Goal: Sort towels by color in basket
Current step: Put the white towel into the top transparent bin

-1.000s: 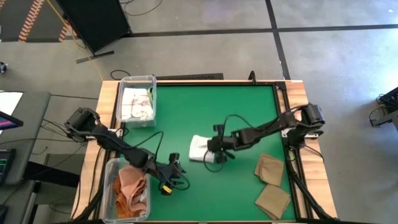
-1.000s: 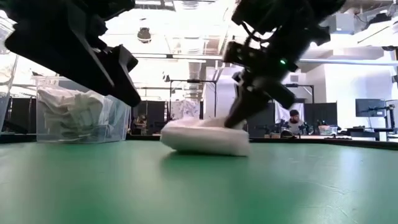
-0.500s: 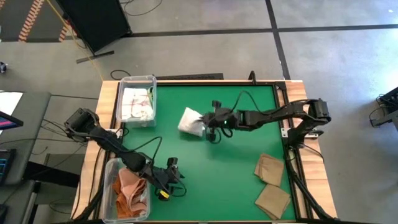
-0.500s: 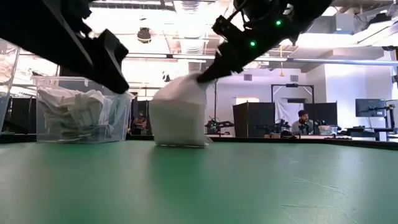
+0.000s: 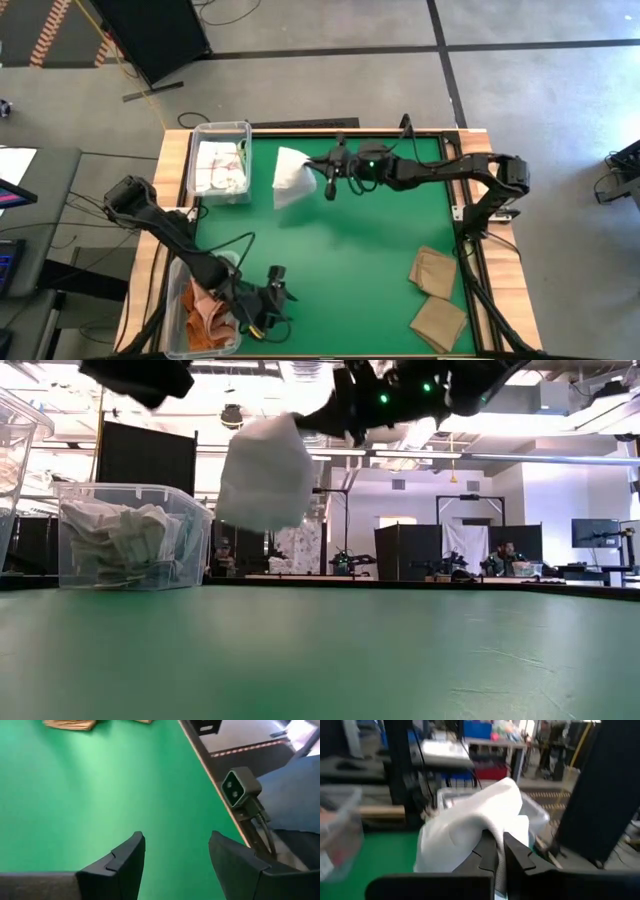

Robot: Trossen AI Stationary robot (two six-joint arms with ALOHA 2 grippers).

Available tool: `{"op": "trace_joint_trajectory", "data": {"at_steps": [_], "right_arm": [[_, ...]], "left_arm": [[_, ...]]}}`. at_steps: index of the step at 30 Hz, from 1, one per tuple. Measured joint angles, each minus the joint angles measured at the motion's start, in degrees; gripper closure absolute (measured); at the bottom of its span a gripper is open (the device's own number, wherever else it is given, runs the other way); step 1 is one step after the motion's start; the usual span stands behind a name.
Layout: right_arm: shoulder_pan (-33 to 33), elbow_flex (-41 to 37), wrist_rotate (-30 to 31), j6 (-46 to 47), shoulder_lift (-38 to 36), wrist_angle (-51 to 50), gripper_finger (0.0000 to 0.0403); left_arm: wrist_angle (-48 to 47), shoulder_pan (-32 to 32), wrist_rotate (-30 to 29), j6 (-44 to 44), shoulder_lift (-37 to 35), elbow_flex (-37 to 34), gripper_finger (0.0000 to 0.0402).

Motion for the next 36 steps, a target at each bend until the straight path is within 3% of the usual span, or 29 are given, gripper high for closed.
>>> {"op": "trace_joint_trajectory", "data": {"at_steps": [8,12,18,26,36], "right_arm": [[-0.1,9.8,-4.2,-3.3,1.2,-1.4,0.0369],[-1.0,13.8,-5.0,-3.9,1.2,-2.9,0.0369],[-2.4,20.1,-7.0,-3.8,4.3,-4.0,0.0369],[-3.8,37.3,-11.4,-1.2,18.4,-6.7,0.0369],[-4.8,63.1,-18.4,0.9,36.5,-12.4,0.0368]], "left_arm": [[-24.0,-3.6,-12.7,-4.5,0.0,11.5,0.0193],[-38.6,-5.0,-17.9,-10.8,0.0,16.9,0.0193],[-62.0,-6.9,-24.6,-27.7,0.0,23.4,0.0193],[-89.8,-10.7,-28.7,-56.2,0.0,30.0,0.0193],[-89.8,-13.3,-27.9,-60.8,-3.1,29.8,0.0193]]}}
